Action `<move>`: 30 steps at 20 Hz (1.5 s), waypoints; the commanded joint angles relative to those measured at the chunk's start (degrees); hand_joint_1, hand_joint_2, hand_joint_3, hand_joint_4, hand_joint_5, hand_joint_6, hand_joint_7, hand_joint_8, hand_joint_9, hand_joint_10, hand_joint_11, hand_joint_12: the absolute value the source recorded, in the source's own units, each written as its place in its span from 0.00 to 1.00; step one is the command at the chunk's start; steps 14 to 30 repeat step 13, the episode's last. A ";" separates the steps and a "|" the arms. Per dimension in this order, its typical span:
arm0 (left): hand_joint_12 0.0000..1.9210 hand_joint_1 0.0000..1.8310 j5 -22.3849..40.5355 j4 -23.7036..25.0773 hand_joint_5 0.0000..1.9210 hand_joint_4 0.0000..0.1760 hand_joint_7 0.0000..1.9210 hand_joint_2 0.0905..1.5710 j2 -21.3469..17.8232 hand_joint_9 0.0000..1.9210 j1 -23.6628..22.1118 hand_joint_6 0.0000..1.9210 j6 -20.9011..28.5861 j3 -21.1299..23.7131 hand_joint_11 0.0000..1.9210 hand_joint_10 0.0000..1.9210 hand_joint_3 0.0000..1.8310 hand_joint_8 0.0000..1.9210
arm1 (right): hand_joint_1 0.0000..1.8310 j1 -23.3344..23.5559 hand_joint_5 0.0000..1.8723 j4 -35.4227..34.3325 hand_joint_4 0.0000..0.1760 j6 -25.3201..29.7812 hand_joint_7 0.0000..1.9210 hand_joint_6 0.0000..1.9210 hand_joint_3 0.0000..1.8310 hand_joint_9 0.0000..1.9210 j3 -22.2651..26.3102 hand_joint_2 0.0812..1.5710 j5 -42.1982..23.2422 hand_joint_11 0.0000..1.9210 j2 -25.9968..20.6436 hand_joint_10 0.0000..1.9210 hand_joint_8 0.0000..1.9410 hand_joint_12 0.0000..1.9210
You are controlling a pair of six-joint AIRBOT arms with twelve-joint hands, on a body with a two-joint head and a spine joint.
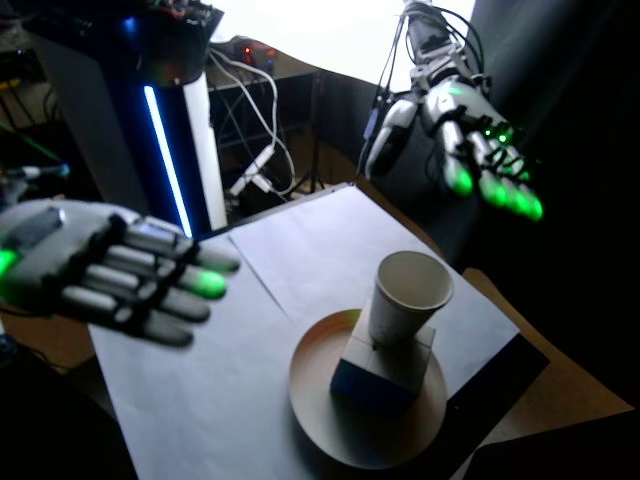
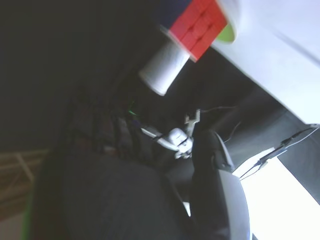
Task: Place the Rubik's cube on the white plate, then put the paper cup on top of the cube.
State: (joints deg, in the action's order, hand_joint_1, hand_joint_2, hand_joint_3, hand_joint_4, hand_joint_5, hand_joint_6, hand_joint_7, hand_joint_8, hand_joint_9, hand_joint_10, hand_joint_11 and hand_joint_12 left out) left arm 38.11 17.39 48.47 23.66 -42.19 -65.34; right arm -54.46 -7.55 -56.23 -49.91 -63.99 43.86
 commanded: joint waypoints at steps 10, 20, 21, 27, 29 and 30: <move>0.00 0.18 24.81 -11.86 0.00 0.95 0.00 0.81 -7.04 0.00 11.29 0.00 -6.51 6.23 0.00 0.00 0.01 0.00 | 0.23 0.71 0.00 -2.48 0.45 -0.84 0.00 0.00 0.00 0.00 0.55 0.79 -16.22 0.00 -2.81 0.00 0.00 0.00; 0.00 0.26 28.37 -13.71 0.00 1.00 0.00 0.79 -8.15 0.00 14.53 0.00 -6.72 6.96 0.00 0.00 0.00 0.00 | 0.19 0.70 0.00 -2.99 0.31 -0.99 0.00 0.00 0.00 0.00 0.77 0.78 -18.63 0.01 -3.20 0.00 0.00 0.00; 0.00 0.26 28.37 -13.71 0.00 1.00 0.00 0.79 -8.15 0.00 14.53 0.00 -6.72 6.96 0.00 0.00 0.00 0.00 | 0.19 0.70 0.00 -2.99 0.31 -0.99 0.00 0.00 0.00 0.00 0.77 0.78 -18.63 0.01 -3.20 0.00 0.00 0.00; 0.00 0.26 28.37 -13.71 0.00 1.00 0.00 0.79 -8.15 0.00 14.53 0.00 -6.72 6.96 0.00 0.00 0.00 0.00 | 0.19 0.70 0.00 -2.99 0.31 -0.99 0.00 0.00 0.00 0.00 0.77 0.78 -18.63 0.01 -3.20 0.00 0.00 0.00; 0.00 0.26 28.37 -13.71 0.00 1.00 0.00 0.79 -8.15 0.00 14.53 0.00 -6.72 6.96 0.00 0.00 0.00 0.00 | 0.19 0.70 0.00 -2.99 0.31 -0.99 0.00 0.00 0.00 0.00 0.77 0.78 -18.63 0.01 -3.20 0.00 0.00 0.00; 0.00 0.26 28.37 -13.71 0.00 1.00 0.00 0.79 -8.15 0.00 14.53 0.00 -6.72 6.96 0.00 0.00 0.00 0.00 | 0.19 0.70 0.00 -2.99 0.31 -0.99 0.00 0.00 0.00 0.00 0.77 0.78 -18.63 0.01 -3.20 0.00 0.00 0.00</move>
